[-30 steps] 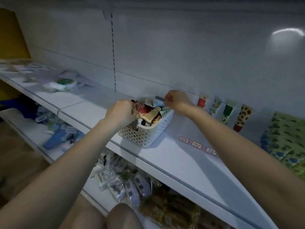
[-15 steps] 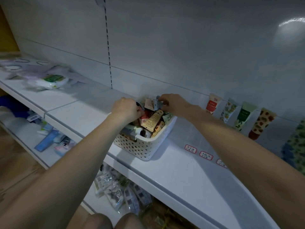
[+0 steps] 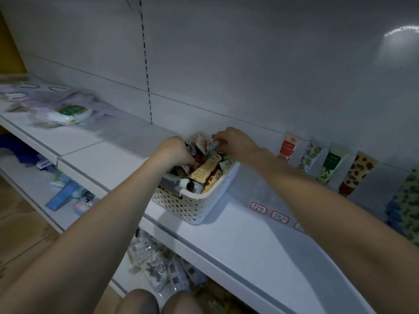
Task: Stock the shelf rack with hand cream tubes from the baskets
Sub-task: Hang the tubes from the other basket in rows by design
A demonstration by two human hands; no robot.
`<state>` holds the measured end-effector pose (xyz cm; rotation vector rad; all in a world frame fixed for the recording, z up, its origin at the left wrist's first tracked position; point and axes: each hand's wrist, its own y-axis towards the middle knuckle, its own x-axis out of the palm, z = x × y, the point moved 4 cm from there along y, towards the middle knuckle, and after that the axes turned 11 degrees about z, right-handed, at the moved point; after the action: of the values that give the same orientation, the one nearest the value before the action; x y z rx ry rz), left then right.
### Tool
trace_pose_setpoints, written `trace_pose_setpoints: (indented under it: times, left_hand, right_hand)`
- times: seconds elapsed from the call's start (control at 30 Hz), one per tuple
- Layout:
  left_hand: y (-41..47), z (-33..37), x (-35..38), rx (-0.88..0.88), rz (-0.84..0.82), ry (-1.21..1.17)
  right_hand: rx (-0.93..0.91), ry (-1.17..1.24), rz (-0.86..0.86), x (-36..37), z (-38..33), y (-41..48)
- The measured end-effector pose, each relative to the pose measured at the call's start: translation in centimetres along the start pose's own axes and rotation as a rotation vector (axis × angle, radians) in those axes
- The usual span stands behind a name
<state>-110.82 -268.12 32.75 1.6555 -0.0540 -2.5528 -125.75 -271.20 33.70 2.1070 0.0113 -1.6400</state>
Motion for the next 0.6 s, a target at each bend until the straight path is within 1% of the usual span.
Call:
trace_pose_setpoints:
  times: [0.13, 0.23, 0.27, 0.33, 0.4, 0.47, 0.53, 0.6]
  left_hand:
    - [-0.8, -0.1, -1.0, 0.011, 0.101, -0.025]
    - [-1.4, -0.5, -1.7, -0.023, 0.158, -0.1]
    - [-1.7, -0.7, -2.0, -0.034, 0.196, -0.161]
    - [-2.4, -0.9, -2.8, -0.062, 0.286, -0.374]
    - [-3.5, -0.6, -3.9, -0.069, 0.38, -0.629]
    - [-4.9, 0.3, -5.2, -0.031, 0.455, -0.829]
    - [-6.3, 1.4, -6.2, -0.021, 0.45, -0.974]
    - [-7.6, 2.6, -6.5, -0.045, 0.382, -1.088]
  right_hand:
    - [0.099, 0.233, 0.223, -2.2, 0.5, -1.2]
    - [0.138, 0.34, 0.362, -4.6, 0.6, -2.2]
    - [0.143, 0.351, 0.402, -5.5, 0.5, -2.6]
    - [0.18, 0.406, 0.45, -7.2, 0.9, -3.3]
    - [0.233, 0.532, 0.457, -8.9, 1.1, -4.5]
    - [0.267, 0.652, 0.444, -10.5, 1.1, -6.1]
    - [0.285, 0.731, 0.425, -12.1, 1.1, -7.8]
    - [0.294, 0.78, 0.424, -13.4, 1.0, -9.5]
